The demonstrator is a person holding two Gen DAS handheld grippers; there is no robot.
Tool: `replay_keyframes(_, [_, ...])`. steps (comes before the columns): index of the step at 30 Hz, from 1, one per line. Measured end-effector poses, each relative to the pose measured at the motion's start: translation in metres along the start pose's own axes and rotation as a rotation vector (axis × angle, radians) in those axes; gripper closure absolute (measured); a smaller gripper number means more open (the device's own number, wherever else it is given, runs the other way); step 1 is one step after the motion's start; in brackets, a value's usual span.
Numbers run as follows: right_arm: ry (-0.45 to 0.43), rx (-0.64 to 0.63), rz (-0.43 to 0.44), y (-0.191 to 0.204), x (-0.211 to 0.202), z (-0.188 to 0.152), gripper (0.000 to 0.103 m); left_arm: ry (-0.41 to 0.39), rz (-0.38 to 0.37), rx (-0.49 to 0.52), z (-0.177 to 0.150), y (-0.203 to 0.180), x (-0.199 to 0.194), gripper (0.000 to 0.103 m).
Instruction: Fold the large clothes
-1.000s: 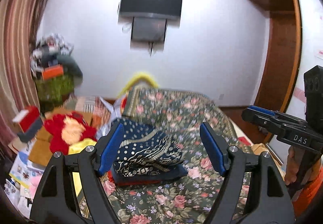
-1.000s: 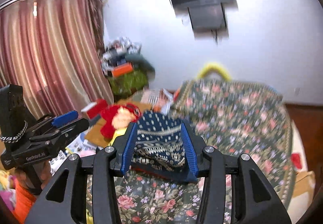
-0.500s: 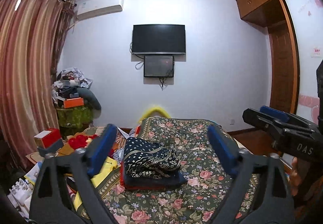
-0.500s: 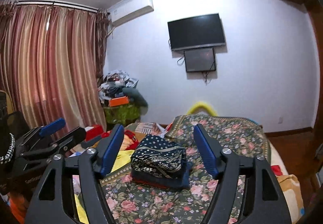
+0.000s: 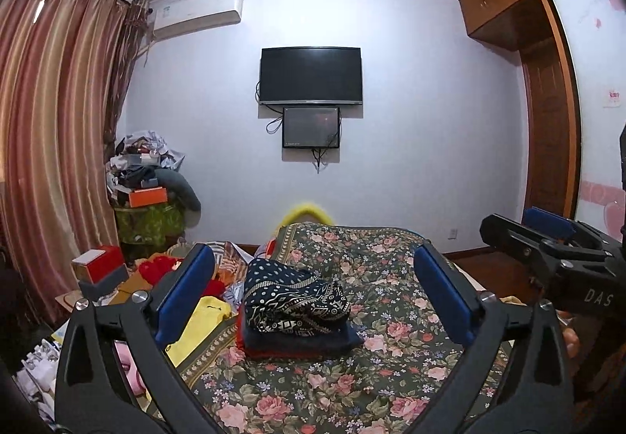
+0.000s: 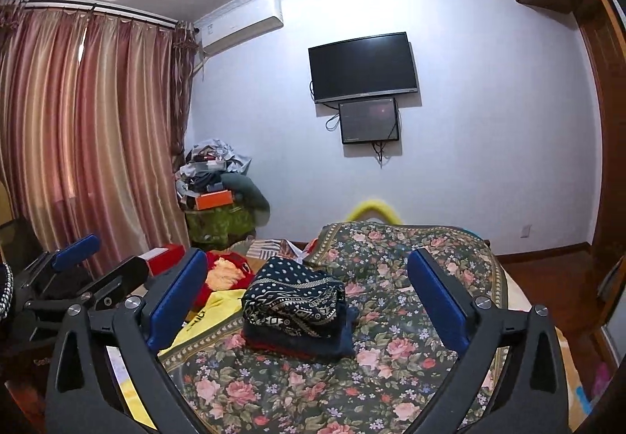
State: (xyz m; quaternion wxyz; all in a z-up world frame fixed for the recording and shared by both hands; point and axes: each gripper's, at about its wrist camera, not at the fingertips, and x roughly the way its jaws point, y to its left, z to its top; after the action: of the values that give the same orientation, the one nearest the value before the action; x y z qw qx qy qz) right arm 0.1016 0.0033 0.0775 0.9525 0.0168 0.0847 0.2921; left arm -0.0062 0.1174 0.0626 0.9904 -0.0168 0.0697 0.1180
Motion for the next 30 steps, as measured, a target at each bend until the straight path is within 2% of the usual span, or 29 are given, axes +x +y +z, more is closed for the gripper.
replay_keyframes(30, [0.053, -0.007, -0.005, 0.001, 0.0, -0.007, 0.001, 0.054, 0.005, -0.048, -0.011, 0.015, 0.017, 0.0])
